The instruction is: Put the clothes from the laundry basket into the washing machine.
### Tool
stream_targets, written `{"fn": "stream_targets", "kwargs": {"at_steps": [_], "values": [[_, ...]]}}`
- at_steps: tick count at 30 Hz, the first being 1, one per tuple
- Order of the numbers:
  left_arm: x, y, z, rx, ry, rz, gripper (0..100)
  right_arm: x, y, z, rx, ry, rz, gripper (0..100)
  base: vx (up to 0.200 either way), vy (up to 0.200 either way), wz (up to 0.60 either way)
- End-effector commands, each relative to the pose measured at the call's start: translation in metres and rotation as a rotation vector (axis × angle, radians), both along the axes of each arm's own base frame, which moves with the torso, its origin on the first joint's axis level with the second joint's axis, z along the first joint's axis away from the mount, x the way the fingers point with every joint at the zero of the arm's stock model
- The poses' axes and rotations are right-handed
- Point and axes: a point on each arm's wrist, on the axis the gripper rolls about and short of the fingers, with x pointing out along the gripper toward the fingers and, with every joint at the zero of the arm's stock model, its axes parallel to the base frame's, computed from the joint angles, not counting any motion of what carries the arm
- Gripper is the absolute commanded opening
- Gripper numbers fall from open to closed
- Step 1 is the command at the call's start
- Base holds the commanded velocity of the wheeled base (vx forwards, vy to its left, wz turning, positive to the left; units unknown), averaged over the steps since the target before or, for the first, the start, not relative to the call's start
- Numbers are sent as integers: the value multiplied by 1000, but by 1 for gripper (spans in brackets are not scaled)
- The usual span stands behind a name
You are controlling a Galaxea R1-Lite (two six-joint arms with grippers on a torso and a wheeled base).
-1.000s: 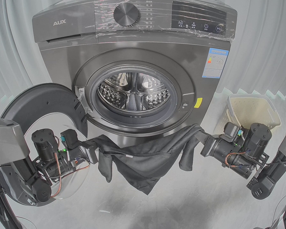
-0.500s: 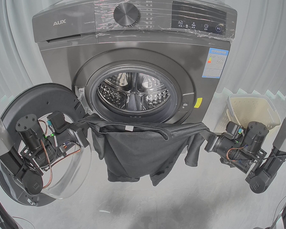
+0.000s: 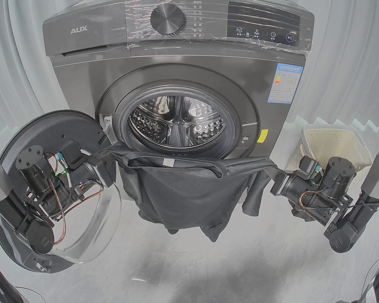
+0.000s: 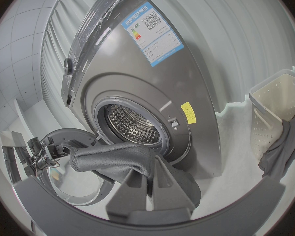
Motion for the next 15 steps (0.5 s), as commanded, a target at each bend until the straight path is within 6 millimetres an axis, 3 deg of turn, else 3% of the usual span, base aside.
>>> {"fn": "stream_targets", "kwargs": {"at_steps": [1, 15], "values": [[1, 0, 2, -5, -10, 0, 0, -1, -1, 11, 17, -37, -2, 0, 0, 0, 0], [1, 0, 2, -5, -10, 2, 0, -1, -8, 22, 31, -71, -21, 0, 0, 0, 0]]}}
